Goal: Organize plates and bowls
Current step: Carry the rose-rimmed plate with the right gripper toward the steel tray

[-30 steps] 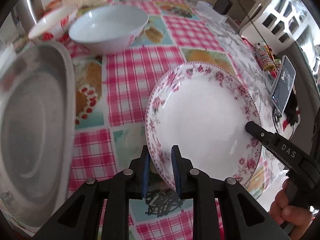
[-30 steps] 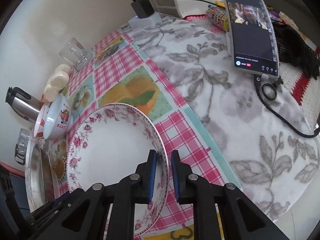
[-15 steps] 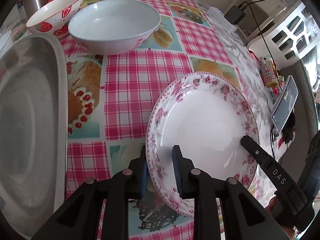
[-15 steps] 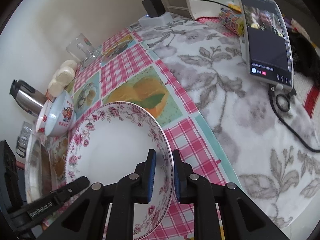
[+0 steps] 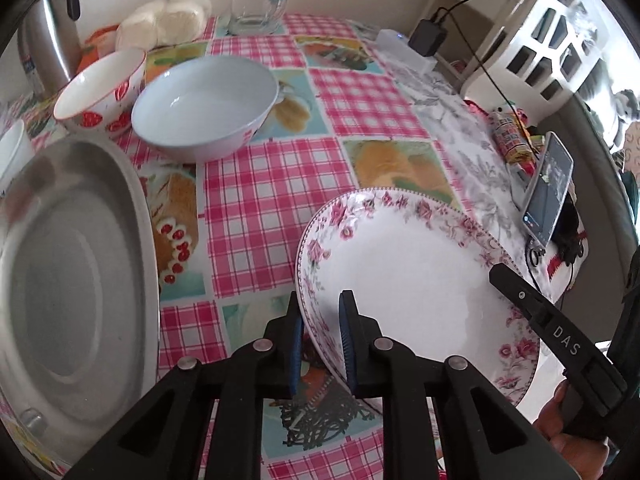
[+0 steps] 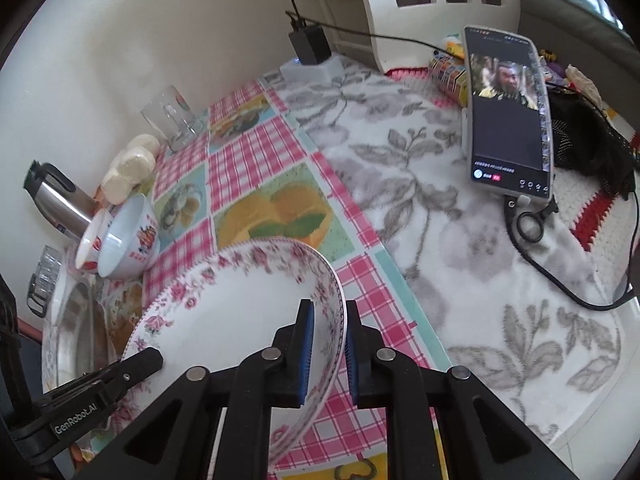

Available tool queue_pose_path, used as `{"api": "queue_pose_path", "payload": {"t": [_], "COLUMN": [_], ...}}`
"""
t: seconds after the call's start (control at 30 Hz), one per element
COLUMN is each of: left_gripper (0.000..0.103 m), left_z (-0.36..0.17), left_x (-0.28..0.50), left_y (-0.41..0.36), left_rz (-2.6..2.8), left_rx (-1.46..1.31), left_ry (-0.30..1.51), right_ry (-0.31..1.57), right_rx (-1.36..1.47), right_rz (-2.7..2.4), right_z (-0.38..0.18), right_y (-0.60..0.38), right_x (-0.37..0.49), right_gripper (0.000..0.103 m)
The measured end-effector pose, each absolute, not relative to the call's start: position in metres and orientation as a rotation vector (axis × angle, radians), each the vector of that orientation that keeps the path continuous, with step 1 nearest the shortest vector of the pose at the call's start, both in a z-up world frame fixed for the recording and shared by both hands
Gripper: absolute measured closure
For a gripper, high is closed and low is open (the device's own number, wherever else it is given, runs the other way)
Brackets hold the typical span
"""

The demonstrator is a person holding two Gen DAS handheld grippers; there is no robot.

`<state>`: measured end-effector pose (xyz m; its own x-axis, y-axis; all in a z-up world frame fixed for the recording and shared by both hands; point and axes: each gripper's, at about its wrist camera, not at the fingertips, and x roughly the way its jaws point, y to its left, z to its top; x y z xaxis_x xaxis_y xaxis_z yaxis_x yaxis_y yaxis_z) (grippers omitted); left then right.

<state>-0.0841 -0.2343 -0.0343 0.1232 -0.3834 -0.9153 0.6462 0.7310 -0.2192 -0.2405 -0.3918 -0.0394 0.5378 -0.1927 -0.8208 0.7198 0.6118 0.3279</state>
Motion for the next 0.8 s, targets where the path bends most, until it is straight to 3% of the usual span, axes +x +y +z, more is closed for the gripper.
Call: {"api": "queue_pose_path", "payload": {"t": [0.3,0.8], "left_gripper": [0.085,0.085], "left_z": [-0.018,0.072], "left_x": [-0.083,-0.05], "left_y": [-0.228,-0.166], "left_rz": [-0.806,-0.849], "left_rx": [0.208,-0.034], "left_ry": [1.219,1.011], "right_ry": [0.792,0.567], "right_rx": [0.701,0.542], "right_rz": [-0.622,-0.578], "right_z": [-0.02,0.094], "right_y": [-0.385,-0.34], "right_x": [-0.246,-0.211], "right_gripper": [0.087,0.087]}}
